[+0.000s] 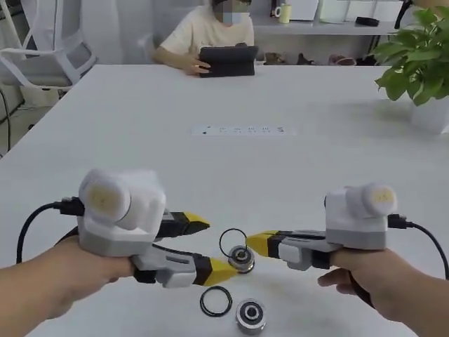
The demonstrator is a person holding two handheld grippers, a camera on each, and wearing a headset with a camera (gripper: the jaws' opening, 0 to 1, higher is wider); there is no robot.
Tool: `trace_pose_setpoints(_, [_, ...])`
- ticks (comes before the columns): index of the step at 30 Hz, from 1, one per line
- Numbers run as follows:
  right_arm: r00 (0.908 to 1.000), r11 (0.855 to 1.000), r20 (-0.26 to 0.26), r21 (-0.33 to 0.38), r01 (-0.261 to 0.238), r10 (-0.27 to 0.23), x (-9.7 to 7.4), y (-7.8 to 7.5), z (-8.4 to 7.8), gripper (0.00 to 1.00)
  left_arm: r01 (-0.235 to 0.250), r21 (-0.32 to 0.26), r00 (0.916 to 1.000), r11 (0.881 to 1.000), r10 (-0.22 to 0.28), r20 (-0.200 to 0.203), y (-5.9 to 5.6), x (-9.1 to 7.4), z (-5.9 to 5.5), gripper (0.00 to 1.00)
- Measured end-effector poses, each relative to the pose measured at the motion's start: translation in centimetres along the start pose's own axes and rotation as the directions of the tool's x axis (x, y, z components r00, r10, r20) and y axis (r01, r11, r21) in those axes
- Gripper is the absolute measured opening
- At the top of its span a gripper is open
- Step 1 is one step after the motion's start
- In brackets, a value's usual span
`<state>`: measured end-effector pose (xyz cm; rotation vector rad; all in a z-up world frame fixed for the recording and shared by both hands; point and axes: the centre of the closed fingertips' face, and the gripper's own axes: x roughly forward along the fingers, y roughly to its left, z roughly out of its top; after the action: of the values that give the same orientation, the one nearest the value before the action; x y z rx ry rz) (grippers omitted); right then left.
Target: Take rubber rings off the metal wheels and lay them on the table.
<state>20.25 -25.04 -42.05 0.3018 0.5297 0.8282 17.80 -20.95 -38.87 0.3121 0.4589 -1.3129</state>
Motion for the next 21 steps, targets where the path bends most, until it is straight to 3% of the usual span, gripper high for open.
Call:
trace_pose_setpoints(10, [0.9985, 0.999, -0.023, 0.01, -0.05, 0.05, 0.3, 1.6, -0.3, 0.0, -0.022, -0.008, 0.9997, 1.0, 0.023, 0.013, -0.1, -2.4, -0.4, 0.59])
trace_pose_setpoints(21, [0.9914, 0.995, -0.085, 0.012, -0.099, 0.1, 0.9, 2.8, -1.8, 0.0, -0.039, -0.009, 0.9989, 0.999, 0.039, 0.027, -0.1, -3.6, -0.4, 0.64])
